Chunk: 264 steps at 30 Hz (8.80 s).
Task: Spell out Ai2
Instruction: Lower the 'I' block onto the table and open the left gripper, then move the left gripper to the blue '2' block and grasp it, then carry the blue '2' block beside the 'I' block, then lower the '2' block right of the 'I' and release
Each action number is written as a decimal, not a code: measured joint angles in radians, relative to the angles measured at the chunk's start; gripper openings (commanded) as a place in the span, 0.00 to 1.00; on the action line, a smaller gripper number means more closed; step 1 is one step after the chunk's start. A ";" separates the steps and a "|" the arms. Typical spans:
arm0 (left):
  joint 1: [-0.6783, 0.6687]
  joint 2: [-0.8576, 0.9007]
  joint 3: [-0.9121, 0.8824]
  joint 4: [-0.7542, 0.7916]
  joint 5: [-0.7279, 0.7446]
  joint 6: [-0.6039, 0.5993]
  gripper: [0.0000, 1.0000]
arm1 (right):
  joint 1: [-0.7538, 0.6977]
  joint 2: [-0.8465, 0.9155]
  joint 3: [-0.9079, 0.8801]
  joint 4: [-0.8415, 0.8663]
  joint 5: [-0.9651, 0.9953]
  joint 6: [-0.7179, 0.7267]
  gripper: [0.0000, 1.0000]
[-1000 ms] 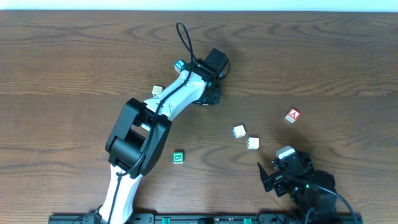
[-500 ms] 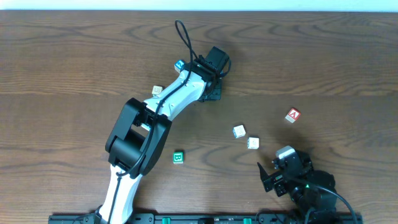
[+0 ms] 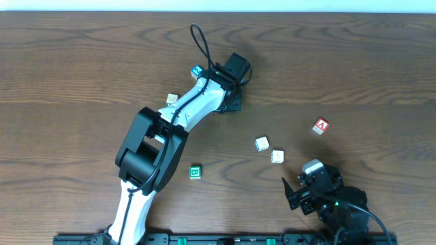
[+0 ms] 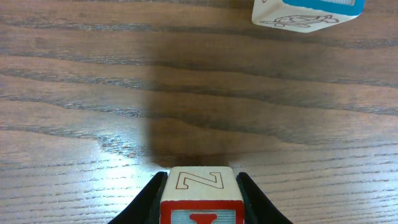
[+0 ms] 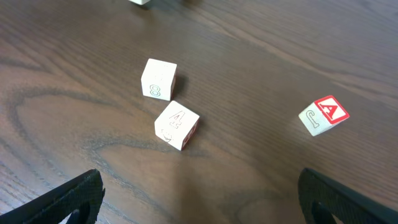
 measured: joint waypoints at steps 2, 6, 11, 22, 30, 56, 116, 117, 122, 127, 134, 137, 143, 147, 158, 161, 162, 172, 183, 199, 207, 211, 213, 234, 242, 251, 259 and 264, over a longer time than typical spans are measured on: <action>0.000 0.000 0.000 0.001 0.000 0.000 0.31 | 0.000 0.000 0.000 0.000 0.000 0.000 0.99; 0.000 0.000 -0.003 0.010 0.001 0.000 0.40 | 0.000 0.000 0.000 0.000 0.000 0.000 0.99; 0.000 0.000 -0.023 0.023 0.003 -0.002 0.39 | 0.000 0.000 0.000 0.000 0.000 0.000 0.99; 0.000 0.000 -0.038 0.039 0.004 0.000 0.45 | 0.000 0.000 0.000 0.000 0.000 0.000 0.99; 0.000 0.000 -0.038 0.047 0.007 0.042 0.74 | 0.000 0.000 0.000 0.000 0.000 0.000 0.99; 0.175 0.029 0.245 -0.007 -0.228 -0.180 0.59 | 0.000 0.000 0.000 0.000 0.000 0.000 0.99; 0.174 0.177 0.246 0.052 -0.222 -0.733 0.27 | 0.000 0.000 0.000 0.000 0.000 0.000 0.99; 0.175 0.177 0.246 0.052 -0.222 -0.733 0.27 | 0.000 0.000 0.000 0.000 0.000 0.000 0.99; 0.175 0.177 0.246 0.050 -0.222 -0.729 0.26 | 0.000 0.000 0.000 0.000 0.000 0.000 0.99; 0.175 0.177 0.248 0.039 -0.223 -0.675 0.22 | 0.000 0.000 0.000 0.000 0.000 0.000 0.99; 0.175 0.177 0.278 -0.054 -0.227 -0.548 0.15 | 0.000 0.000 0.000 0.000 0.000 0.000 0.99; 0.171 0.185 0.348 -0.122 -0.227 -0.457 0.08 | 0.000 0.000 0.000 0.000 0.000 0.000 0.99; 0.113 0.188 0.512 -0.195 -0.229 -0.258 0.06 | 0.000 0.000 0.000 0.000 0.000 0.000 0.99; 0.033 0.188 0.549 -0.235 -0.228 -0.161 0.06 | 0.000 0.000 0.000 0.000 0.000 0.000 0.99; -0.024 0.188 0.549 -0.376 -0.141 -0.086 0.06 | 0.000 0.000 0.000 0.000 0.000 0.000 0.99; -0.056 0.188 0.549 -0.390 -0.133 -0.066 0.06 | 0.000 0.000 0.000 0.000 0.000 0.000 0.99; -0.068 0.188 0.549 -0.401 -0.129 -0.063 0.06 | 0.000 0.000 0.000 0.000 0.000 0.000 0.99; -0.092 0.066 0.419 -0.464 -0.080 -0.021 0.06 | 0.000 0.000 0.000 0.000 0.000 0.000 0.99; -0.093 -0.233 -0.112 -0.028 -0.039 0.004 0.06 | 0.000 0.000 0.000 0.000 0.000 0.000 0.99; -0.093 -0.142 -0.110 0.122 -0.023 -0.019 0.05 | 0.000 0.000 0.000 0.000 0.000 0.000 0.99; -0.093 -0.074 -0.074 0.100 -0.022 -0.046 0.05 | 0.000 0.000 0.000 0.000 0.000 0.000 0.99; -0.093 -0.072 -0.074 0.104 -0.022 -0.049 0.05 | 0.000 0.000 0.000 0.000 0.000 0.000 0.99; -0.093 -0.072 -0.074 0.105 -0.022 -0.048 0.06 | 0.000 0.000 0.000 0.000 0.000 0.000 0.99; -0.093 -0.046 -0.072 0.116 -0.026 -0.053 0.22 | 0.000 0.000 0.000 0.000 0.000 0.000 0.99; -0.093 -0.046 -0.072 0.116 -0.026 -0.053 0.27 | 0.000 0.000 0.000 0.000 0.000 0.000 0.99; -0.093 -0.046 -0.072 0.116 -0.026 -0.069 0.38 | 0.000 0.000 0.000 0.000 0.000 0.000 0.99; -0.093 -0.046 -0.072 0.116 -0.026 -0.071 0.42 | 0.000 0.000 0.000 0.000 0.000 0.000 0.99; -0.093 -0.046 -0.072 0.116 -0.026 -0.064 0.43 | 0.000 0.000 0.000 0.000 0.000 0.000 0.99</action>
